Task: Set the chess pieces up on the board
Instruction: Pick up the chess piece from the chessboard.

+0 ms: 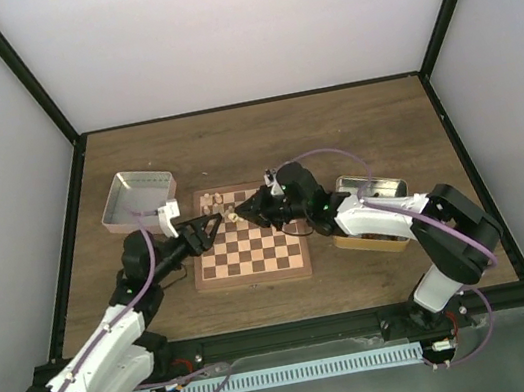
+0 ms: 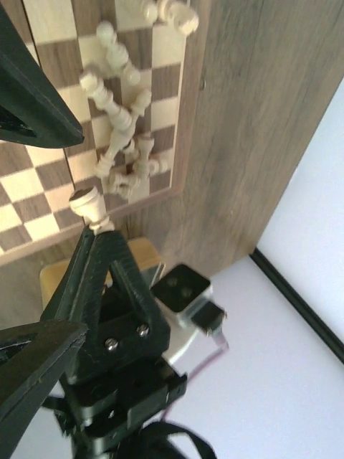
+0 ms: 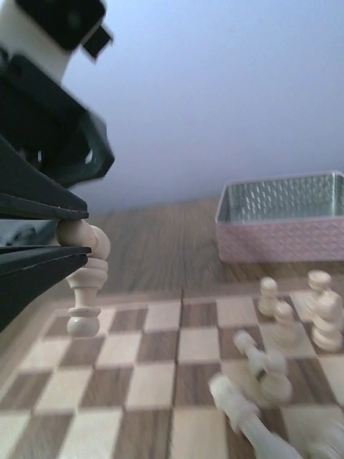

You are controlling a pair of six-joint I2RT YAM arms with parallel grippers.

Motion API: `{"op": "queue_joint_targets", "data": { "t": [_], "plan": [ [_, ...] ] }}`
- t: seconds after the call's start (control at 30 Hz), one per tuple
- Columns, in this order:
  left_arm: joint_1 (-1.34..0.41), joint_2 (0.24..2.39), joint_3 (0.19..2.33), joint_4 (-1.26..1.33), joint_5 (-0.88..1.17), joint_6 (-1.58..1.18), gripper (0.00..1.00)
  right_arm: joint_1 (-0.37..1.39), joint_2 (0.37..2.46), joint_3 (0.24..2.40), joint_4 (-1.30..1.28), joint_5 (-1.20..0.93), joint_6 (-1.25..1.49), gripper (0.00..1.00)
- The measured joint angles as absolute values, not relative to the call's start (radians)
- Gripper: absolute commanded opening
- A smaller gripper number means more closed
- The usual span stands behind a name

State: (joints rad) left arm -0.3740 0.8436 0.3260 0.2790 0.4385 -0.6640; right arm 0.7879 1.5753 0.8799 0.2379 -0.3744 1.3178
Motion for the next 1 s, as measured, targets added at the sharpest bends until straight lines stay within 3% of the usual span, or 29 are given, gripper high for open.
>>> {"op": "queue_joint_targets", "data": {
  "t": [0.4, 0.63, 0.87, 1.0],
  "plan": [
    [-0.418, 0.809, 0.192, 0.641, 0.484, -0.818, 0.68, 0.788, 1.578, 0.843, 0.623, -0.496, 1.703, 0.05],
    [-0.42, 0.861, 0.193, 0.788, 0.525, -0.815, 0.62, 0.788, 1.578, 0.842, 0.744, -0.559, 1.8, 0.05],
    [-0.42, 0.865, 0.25, 0.76, 0.534, -0.604, 0.54, 0.788, 1.572, 0.842, 0.747, -0.604, 1.816, 0.06],
    [-0.42, 0.867, 0.275, 0.757, 0.54, -0.484, 0.59, 0.788, 1.546, 0.843, 0.735, -0.616, 1.815, 0.06]
  ]
}}
